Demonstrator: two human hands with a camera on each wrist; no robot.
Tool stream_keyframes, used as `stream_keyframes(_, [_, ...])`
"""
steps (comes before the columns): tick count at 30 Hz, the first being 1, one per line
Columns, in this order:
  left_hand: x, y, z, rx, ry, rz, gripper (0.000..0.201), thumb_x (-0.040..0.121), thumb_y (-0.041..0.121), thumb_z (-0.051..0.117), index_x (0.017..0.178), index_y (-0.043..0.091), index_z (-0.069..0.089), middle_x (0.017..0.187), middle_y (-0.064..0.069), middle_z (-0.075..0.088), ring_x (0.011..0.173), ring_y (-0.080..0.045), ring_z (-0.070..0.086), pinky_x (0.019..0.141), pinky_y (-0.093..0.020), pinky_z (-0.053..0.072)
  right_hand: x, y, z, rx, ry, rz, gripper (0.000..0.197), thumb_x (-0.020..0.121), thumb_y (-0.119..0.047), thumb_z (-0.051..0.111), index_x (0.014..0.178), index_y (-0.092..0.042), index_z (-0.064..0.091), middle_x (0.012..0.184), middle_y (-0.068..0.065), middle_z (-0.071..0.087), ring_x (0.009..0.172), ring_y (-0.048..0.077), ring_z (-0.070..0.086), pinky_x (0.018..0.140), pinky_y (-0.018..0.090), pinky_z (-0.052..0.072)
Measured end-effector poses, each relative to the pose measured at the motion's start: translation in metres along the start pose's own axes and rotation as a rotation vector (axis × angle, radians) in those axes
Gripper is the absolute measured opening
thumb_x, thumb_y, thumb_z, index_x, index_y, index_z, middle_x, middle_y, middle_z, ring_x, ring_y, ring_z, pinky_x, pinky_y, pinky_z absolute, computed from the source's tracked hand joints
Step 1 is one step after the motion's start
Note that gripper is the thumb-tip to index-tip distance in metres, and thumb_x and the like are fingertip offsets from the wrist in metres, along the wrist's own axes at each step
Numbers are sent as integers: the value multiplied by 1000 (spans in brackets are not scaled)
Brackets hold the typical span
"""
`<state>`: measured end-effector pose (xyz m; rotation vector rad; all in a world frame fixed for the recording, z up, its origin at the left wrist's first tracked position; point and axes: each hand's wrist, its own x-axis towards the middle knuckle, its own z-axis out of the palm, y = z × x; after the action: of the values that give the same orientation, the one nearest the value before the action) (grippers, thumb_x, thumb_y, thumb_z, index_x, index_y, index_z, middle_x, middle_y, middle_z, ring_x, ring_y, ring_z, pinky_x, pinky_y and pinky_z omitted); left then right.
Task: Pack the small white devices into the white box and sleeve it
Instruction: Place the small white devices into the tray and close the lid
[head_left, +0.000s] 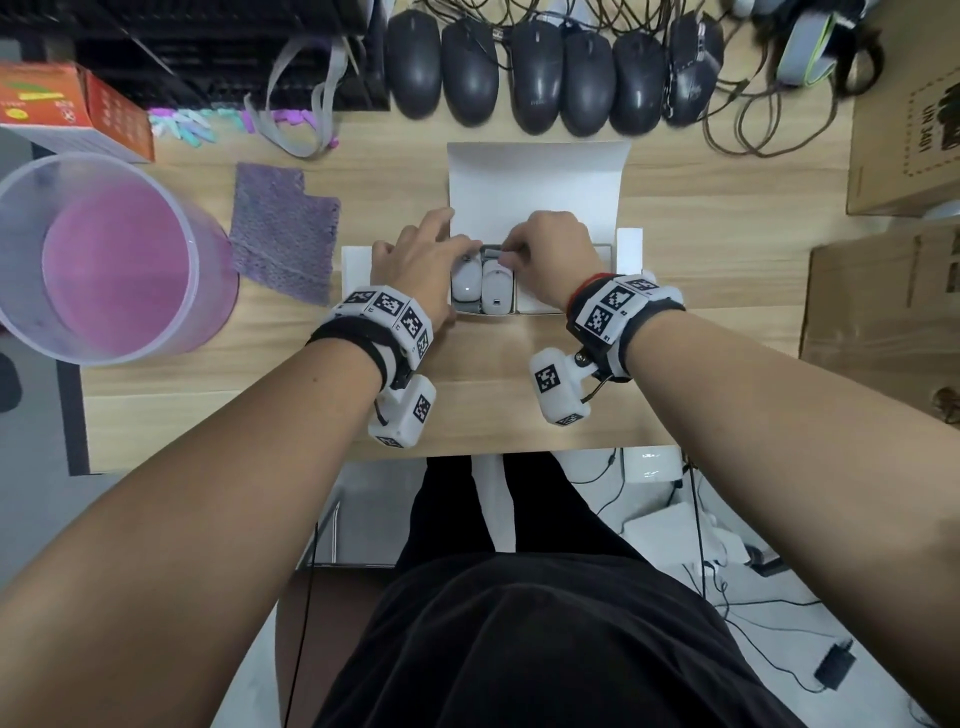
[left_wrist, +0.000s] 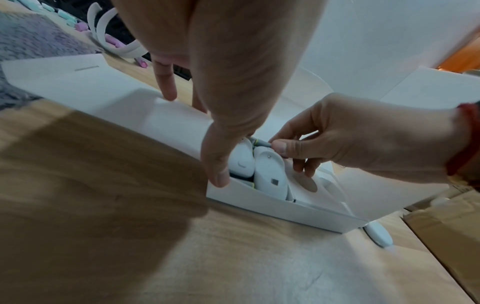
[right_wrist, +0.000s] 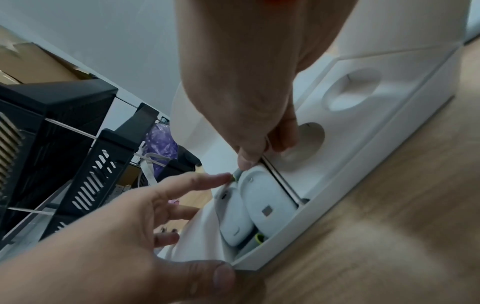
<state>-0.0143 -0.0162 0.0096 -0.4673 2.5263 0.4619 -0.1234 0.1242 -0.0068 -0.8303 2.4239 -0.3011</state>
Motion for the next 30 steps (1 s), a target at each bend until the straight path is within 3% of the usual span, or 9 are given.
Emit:
stream_keyframes(4, [-1, 1, -1, 12, -2, 9, 89, 66, 25, 92, 141, 40, 48, 162, 2, 23, 140, -26, 35, 104, -47, 31, 1, -2, 3, 40, 37, 30, 12, 88, -10, 59, 92, -17, 69, 86, 1, 69, 88, 26, 63, 70, 26, 39])
stream_keyframes(9, [-1, 0, 1, -5, -11, 5, 88, 68, 27, 92, 144, 40, 48, 164, 2, 19, 141, -26, 34, 107, -51, 33, -2, 5, 6, 40, -23, -23, 24, 82, -31, 76, 102, -17, 72, 92, 2, 59, 83, 21, 55, 75, 29, 40])
stream_keyframes(13, [-3, -1, 2, -34, -10, 10, 86, 71, 24, 90, 144, 39, 48, 165, 3, 17, 143, -27, 34, 108, -51, 36, -7, 4, 14, 53, 13, 20, 25, 79, -26, 78, 99, -18, 64, 96, 2, 57, 87, 26, 59, 79, 36, 49])
stream_keyframes(17, [-5, 2, -3, -3, -31, 5, 86, 72, 26, 89, 146, 40, 46, 165, 3, 16, 143, -26, 33, 110, -50, 32, -8, -2, 4, 39, 10, -34, 23, 81, -25, 74, 100, -19, 64, 95, 0, 57, 88, 23, 57, 74, 31, 43])
stream_keyframes(22, [-9, 25, -19, 68, 61, -22, 68, 76, 42, 82, 137, 36, 54, 148, -3, 41, 135, -27, 39, 108, -47, 29, -26, 20, -41, 29, 49, -59, 17, 83, -32, 72, 96, -22, 67, 95, -3, 60, 84, 16, 54, 76, 30, 47])
stream_keyframes(25, [-8, 55, -28, 61, 131, -70, 53, 82, 40, 77, 131, 31, 59, 136, -7, 50, 129, -29, 42, 103, -44, 32, -50, 45, -68, 133, 141, -41, 9, 82, -27, 72, 88, -21, 70, 88, -4, 67, 76, 14, 58, 76, 29, 50])
stream_keyframes(27, [-6, 75, -28, 19, 138, -38, 44, 86, 37, 72, 128, 28, 61, 133, -7, 55, 128, -29, 46, 101, -42, 36, -66, 65, -79, 273, 199, 9, 2, 83, -20, 69, 85, -20, 71, 81, -8, 67, 70, 9, 57, 71, 19, 46])
stream_keyframes(29, [-4, 94, -24, -52, 99, 10, 36, 91, 32, 68, 126, 27, 62, 131, -4, 61, 124, -28, 54, 97, -39, 42, -77, 92, -83, 390, 277, 107, 12, 84, -12, 63, 85, -21, 72, 75, -13, 65, 63, 3, 54, 65, 11, 42])
stream_keyframes(30, [-4, 101, -21, -95, 76, 20, 34, 92, 29, 66, 125, 27, 62, 130, -3, 63, 122, -28, 56, 94, -37, 45, -80, 106, -81, 410, 305, 165, 17, 84, -9, 60, 86, -21, 72, 75, -13, 64, 63, 2, 54, 65, 14, 43])
